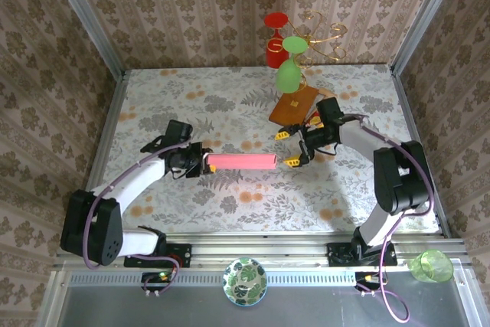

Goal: Fold the paper box

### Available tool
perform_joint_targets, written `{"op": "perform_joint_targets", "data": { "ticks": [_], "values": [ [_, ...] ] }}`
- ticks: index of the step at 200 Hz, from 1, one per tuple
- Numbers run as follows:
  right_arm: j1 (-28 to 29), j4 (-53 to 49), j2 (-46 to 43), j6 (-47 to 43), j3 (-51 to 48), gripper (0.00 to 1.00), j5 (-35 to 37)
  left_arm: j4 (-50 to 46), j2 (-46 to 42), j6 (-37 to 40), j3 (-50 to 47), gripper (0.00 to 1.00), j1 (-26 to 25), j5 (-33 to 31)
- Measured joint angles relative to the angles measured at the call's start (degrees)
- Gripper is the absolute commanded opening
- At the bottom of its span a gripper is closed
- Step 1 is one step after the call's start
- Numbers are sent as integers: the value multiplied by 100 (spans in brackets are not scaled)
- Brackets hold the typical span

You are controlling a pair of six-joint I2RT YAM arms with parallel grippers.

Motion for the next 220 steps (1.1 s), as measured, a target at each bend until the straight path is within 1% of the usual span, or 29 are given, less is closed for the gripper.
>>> {"op": "perform_joint_targets", "data": {
  "ticks": [22, 41, 60, 80, 95, 117, 130, 143, 185, 220],
  "values": [
    [0, -463, -151, -564, 234, 68, 256, -538, -11, 90, 144, 2, 98, -85],
    [2, -743, -396, -1174, 374, 57, 664, -887, -35, 116, 212, 2, 170, -210],
    [42, -811, -798, -1635, 369, 45, 1106, -1163, -35, 116, 238, 1, 254, -343],
    [227, -741, -1309, -2168, 350, 37, 1637, -1366, 87, 107, 304, 1, 356, -459],
    [562, -636, -1661, -2662, 293, 35, 2063, -1456, 334, 111, 426, 0, 448, -503],
    [1287, -350, -2129, -3453, 114, 34, 2669, -1528, 673, 173, 649, 0, 579, -439],
    [1676, -264, -2234, -3877, 70, 34, 2946, -1591, 804, 225, 778, 0, 634, -420],
    [1945, -240, -2199, -4245, 74, 34, 3193, -1631, 903, 280, 870, 0, 680, -407],
    [2428, -614, -1563, -5136, 514, 33, 3963, -1742, 1058, 361, 933, 0, 754, -356],
    [2581, -848, -1091, -5560, 903, 31, 4341, -1759, 1134, 387, 938, 0, 798, -319]
  ]
}}
